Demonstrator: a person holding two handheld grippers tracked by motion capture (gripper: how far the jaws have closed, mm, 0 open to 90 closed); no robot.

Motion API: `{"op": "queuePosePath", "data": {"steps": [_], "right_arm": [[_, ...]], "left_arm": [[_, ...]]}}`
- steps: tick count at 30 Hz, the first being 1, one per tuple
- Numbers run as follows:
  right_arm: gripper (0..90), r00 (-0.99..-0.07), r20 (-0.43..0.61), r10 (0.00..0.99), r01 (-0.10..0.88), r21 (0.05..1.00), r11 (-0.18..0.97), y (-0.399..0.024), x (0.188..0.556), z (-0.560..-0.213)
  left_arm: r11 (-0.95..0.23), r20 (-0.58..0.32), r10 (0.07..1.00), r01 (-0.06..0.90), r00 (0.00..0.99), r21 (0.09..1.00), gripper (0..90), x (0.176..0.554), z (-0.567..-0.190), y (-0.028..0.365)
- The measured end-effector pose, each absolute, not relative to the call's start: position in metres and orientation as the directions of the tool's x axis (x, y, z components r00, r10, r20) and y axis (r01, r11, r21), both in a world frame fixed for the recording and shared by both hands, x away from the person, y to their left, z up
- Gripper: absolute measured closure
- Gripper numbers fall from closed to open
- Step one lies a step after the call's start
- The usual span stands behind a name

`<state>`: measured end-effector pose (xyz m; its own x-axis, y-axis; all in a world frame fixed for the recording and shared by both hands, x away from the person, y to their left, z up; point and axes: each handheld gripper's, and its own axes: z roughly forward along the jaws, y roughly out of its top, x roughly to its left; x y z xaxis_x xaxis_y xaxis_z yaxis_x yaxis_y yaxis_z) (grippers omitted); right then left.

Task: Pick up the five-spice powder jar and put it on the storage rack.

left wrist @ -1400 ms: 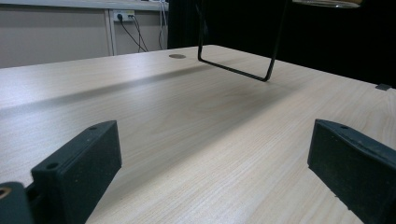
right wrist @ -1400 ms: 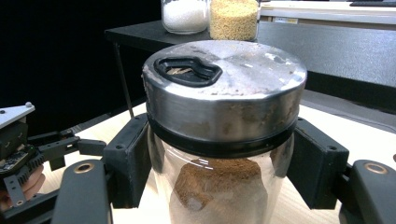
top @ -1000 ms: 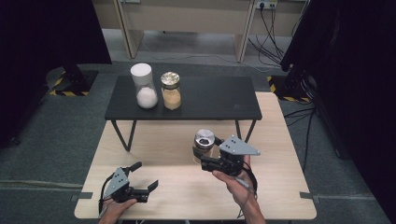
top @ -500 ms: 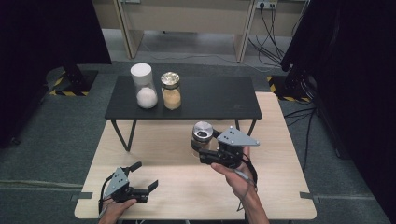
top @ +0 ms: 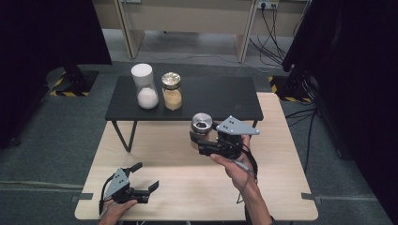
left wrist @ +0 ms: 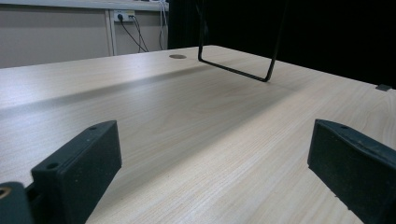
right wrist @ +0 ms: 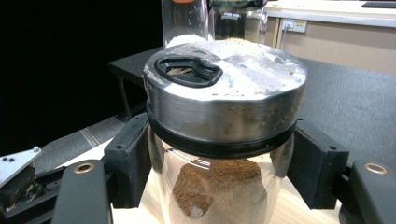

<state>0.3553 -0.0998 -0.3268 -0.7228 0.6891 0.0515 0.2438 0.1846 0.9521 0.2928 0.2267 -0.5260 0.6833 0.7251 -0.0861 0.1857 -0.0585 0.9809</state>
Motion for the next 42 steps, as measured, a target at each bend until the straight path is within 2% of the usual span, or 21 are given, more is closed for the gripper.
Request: {"op": "queuePosePath", "data": {"steps": [17,42], "right_arm": [[31.2,-0.698,0.039,0.715,0.25,0.949,0.192,-0.095,0.376,-0.301],[31.2,-0.637,0.048,0.77,0.274,0.947,0.168,-0.089,0.414,-0.288]], "left_arm": [[-0.057,-0.087,0.725,0.186,0.683,0.981,2.2,0.293,-0.526,0.227],[-0.056,-0.089,0.724,0.187,0.684,0.981,2.2,0.293,-0.526,0.227]]}}
